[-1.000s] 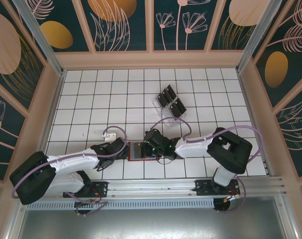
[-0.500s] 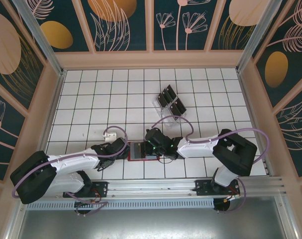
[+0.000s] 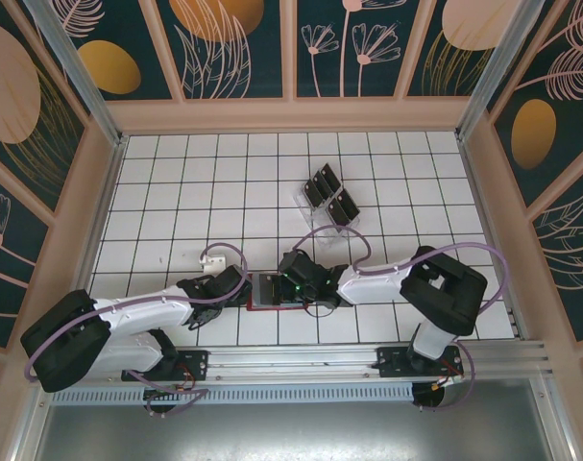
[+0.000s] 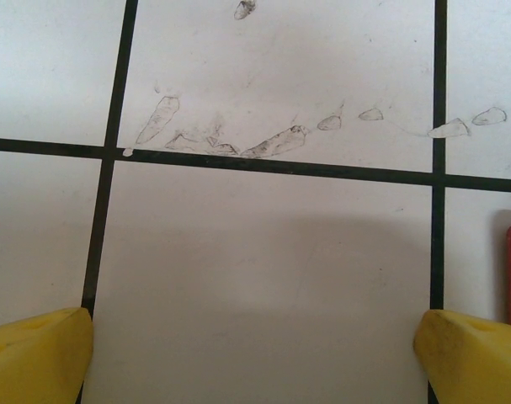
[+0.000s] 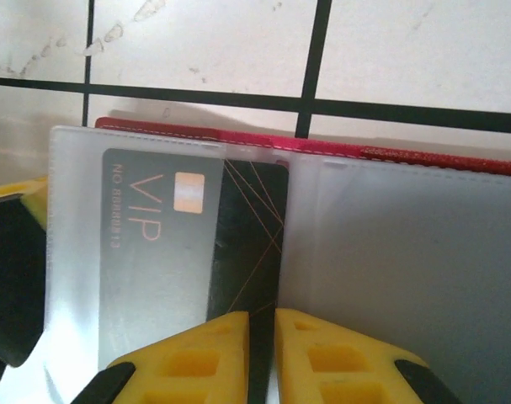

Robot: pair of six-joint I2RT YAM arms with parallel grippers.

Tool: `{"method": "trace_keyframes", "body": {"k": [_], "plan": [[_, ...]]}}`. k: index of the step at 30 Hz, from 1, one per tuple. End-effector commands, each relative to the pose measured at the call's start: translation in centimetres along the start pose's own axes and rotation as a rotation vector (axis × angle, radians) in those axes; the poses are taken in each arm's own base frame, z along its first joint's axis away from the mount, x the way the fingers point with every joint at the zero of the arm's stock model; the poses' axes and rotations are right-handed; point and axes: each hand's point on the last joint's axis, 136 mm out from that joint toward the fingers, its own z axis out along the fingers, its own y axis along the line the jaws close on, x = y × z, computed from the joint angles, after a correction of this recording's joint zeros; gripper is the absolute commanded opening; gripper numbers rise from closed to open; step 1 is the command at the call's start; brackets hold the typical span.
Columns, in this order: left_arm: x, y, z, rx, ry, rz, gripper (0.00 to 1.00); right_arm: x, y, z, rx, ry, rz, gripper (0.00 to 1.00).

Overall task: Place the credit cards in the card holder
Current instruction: Insert the credit card into the card slot.

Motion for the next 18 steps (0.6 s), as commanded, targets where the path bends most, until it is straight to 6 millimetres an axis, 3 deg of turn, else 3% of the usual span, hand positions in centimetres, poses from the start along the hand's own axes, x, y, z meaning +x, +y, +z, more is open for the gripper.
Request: {"method": "trace_keyframes", "body": {"k": [1,13,18], "plan": [[1.8,-3.6,0.3,0.160,0.093,-0.006,0.99,-0.2,0.9,0.6,-0.004,0.007,-0.024,0.16],[2.5,-3.7,0.6,0.173,0.104,-0.003,0.98,-0.5,3.4,1.6,-0.052,0.026,-0.046,0.16],[2.2,-3.2,0.3,0.157,0.089,-0.019,0.99,-1.2,4.0,0.3,-0.072,-0.009,-0.037,0.16]]}}
